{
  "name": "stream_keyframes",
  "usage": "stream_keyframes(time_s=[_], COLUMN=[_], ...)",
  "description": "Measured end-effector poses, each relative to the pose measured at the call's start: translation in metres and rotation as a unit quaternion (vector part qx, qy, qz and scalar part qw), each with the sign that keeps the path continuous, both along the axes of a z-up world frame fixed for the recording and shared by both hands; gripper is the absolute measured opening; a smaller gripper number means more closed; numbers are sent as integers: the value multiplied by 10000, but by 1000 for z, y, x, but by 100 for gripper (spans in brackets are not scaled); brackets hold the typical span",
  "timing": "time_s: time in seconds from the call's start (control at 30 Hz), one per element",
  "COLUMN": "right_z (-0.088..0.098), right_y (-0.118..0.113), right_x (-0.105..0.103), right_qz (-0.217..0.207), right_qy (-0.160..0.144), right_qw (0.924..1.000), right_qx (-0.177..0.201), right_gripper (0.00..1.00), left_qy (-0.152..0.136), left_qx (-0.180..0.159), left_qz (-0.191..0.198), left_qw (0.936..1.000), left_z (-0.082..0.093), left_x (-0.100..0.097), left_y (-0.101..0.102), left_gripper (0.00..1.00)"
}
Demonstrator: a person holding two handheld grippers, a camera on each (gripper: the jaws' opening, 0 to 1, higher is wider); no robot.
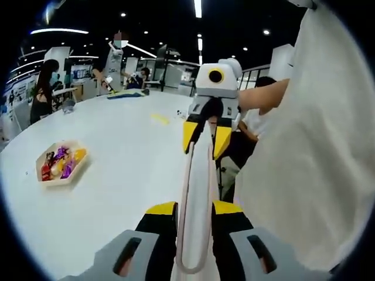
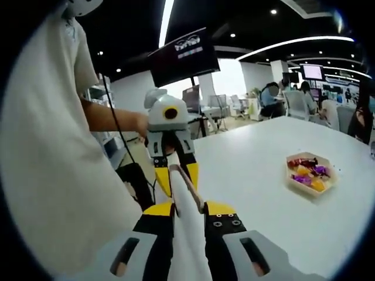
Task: Place the target food into the container with the food tongs after gripping and lifting it, then release it inside without dropping or visibly crushing the food.
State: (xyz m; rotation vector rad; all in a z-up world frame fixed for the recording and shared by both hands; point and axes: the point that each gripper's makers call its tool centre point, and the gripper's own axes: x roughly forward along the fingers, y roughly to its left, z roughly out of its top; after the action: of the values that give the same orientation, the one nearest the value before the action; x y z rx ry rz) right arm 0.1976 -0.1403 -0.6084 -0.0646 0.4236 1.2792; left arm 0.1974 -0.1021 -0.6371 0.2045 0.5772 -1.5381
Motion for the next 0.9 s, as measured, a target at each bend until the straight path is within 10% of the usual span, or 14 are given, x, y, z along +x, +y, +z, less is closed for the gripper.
stream_keyframes(time_s=[0.9], right_z=[-20], right_y=[-2], right_x=[8], right_qz=[-10], right_qy=[125], right_qw=[9999], right_qx=[-106], right_gripper=[19], left_qy=[-291], left_qx=[438], left_qz=[64], left_qw=[9986], left_z=[-23], left_x=[11], left_y=[14], left_gripper=[18])
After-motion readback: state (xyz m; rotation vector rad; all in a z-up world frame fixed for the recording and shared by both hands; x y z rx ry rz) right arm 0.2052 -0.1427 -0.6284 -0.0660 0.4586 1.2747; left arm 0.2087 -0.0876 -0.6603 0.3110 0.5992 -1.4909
